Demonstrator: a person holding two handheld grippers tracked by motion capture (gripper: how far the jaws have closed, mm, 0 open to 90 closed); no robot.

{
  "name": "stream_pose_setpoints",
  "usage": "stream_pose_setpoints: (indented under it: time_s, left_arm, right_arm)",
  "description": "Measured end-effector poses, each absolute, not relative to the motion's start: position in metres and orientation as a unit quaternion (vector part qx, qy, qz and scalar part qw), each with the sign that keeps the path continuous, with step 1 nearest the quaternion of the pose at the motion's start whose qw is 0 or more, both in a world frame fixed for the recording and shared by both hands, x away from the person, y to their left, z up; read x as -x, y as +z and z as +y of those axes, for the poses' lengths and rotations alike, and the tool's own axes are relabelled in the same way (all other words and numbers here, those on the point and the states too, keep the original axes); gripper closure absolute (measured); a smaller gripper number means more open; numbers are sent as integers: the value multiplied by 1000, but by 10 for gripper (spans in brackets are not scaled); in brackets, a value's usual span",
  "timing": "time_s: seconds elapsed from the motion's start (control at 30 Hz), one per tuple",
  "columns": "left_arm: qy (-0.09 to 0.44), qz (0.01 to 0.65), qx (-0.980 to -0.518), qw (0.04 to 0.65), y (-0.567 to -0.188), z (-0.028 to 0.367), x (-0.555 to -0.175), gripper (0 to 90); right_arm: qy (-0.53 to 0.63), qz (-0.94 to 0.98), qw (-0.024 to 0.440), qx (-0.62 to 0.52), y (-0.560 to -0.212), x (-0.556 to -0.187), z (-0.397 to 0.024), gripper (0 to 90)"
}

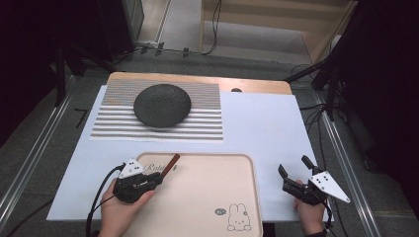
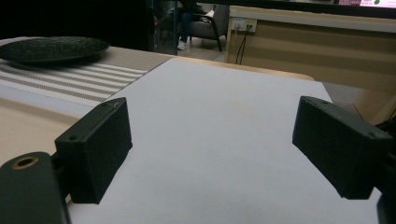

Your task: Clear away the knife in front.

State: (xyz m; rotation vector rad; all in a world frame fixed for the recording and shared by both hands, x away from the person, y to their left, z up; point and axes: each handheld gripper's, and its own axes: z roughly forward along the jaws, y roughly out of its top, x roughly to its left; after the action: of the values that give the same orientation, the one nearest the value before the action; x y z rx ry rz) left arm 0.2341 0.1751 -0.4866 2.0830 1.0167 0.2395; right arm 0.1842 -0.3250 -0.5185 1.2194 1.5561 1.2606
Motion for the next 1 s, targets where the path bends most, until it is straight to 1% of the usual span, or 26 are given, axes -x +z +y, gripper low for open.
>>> stream_pose_setpoints:
  time_s: [0.23, 0.3, 0.37, 0.4, 0.43, 0.47, 0.5, 0.57, 0.6, 0.67, 0.77, 0.87, 1.0]
  left_arm:
    - [92, 409, -830, 367, -490, 171, -235, 766]
    - [86, 407, -830, 371, -490, 171, -235, 755]
    - [82, 410, -825, 381, -489, 173, -236, 647]
    - [84, 414, -819, 387, -488, 174, -238, 620]
    - [89, 418, -812, 397, -487, 176, -238, 615]
    - [98, 419, -806, 407, -485, 178, -239, 644]
    - [108, 413, -804, 413, -483, 179, -239, 699]
    - [120, 396, -807, 422, -478, 177, -239, 857]
    - [122, 384, -811, 424, -476, 174, -240, 893]
    - [122, 369, -821, 418, -475, 164, -244, 894]
    - [106, 349, -837, 409, -478, 148, -251, 895]
    - [101, 326, -859, 383, -484, 131, -258, 895]
    - [118, 323, -875, 340, -492, 120, -265, 896]
  right_arm:
    - [495, 612, 388, -479, -519, -184, -325, 102]
    - [495, 613, 388, -479, -518, -184, -325, 102]
    - [495, 613, 388, -479, -518, -184, -325, 102]
    - [495, 612, 388, -479, -518, -184, -325, 102]
    - [495, 612, 388, -479, -518, -184, -325, 101]
    - [495, 612, 388, -479, -518, -184, -325, 102]
    - [495, 612, 388, -479, -518, -184, -325, 102]
    - [494, 613, 388, -479, -518, -185, -325, 102]
    - [494, 613, 388, -479, -518, -185, -325, 102]
    - [494, 613, 388, -479, -518, -185, -325, 102]
    - [493, 614, 389, -479, -518, -185, -324, 102]
    - [493, 613, 389, -478, -518, -185, -325, 102]
    - [494, 613, 390, -478, -519, -184, -325, 102]
